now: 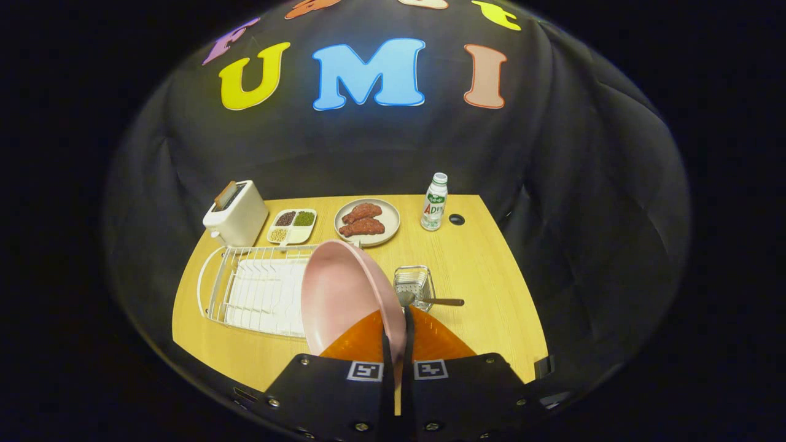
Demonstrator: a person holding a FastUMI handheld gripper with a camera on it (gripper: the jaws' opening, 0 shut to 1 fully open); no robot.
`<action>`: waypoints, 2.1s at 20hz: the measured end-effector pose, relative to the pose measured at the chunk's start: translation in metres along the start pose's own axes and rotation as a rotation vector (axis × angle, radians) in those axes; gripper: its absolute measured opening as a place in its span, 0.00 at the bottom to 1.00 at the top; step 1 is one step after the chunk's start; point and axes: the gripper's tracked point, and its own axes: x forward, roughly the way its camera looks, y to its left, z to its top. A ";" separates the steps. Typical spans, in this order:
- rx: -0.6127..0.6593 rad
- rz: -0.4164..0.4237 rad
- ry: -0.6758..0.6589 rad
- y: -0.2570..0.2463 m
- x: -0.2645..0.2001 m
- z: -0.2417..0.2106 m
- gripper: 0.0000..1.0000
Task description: Take the plate from the dish rack, then take the spoon from the basket and place it into the plate.
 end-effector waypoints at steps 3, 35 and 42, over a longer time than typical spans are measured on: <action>0.029 0.061 0.059 -0.002 0.006 -0.040 0.04; 0.219 0.316 0.172 0.002 0.100 -0.185 0.17; 0.076 0.293 -0.181 -0.021 0.076 -0.127 0.17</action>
